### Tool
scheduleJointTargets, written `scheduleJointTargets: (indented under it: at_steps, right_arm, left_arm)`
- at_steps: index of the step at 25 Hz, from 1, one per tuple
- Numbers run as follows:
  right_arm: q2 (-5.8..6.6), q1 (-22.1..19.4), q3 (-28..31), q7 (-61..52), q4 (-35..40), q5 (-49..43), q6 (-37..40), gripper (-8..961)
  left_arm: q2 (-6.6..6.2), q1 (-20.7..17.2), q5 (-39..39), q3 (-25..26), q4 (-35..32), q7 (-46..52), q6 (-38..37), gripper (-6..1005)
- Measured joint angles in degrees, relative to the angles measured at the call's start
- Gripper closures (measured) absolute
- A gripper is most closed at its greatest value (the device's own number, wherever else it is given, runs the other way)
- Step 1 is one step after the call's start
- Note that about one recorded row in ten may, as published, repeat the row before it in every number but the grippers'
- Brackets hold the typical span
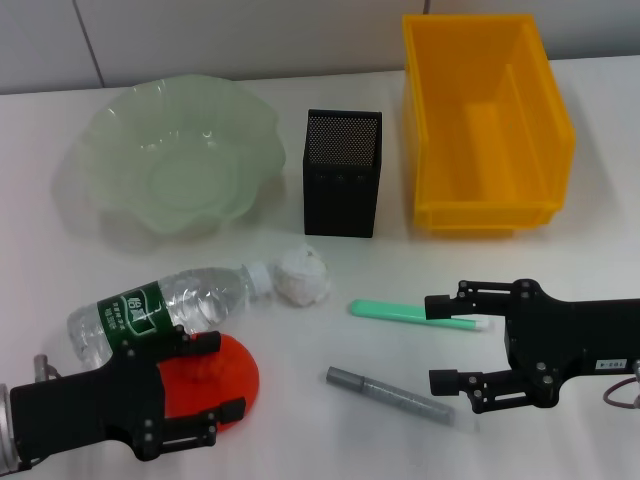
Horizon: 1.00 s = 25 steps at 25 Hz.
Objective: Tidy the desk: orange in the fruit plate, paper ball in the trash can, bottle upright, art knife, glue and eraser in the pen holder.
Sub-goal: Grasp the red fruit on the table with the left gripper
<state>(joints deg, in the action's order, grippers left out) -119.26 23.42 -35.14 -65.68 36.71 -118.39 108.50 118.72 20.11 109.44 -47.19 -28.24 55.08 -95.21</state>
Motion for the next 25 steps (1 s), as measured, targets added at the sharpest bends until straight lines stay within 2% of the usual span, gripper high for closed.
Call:
scheduleJointTargets:
  at_steps: [5,15,17,25]
  right_arm:
    - [0.00,-0.15,0.00,-0.27,-0.01,0.00,0.08,159]
    - [0.04,-0.16,-0.01,-0.68,0.03,-0.13,0.15,160]
    - [0.04,-0.14,-0.01,-0.80,0.03,-0.23,0.15,160]
    - [0.08,-0.10,-0.01,-0.97,0.03,-0.33,0.14,160]
  left_arm:
    - [-0.12,-1.27,-3.16,0.07,0.05,-4.15,-2.59,240]
    - [-0.16,-1.47,-3.75,-0.98,2.14,-5.24,3.06,246]
    - [-0.16,-1.24,-3.70,-2.67,2.85,-5.06,4.77,247]
    - [-0.21,-1.09,-3.71,-4.62,2.42,-5.19,4.71,272]
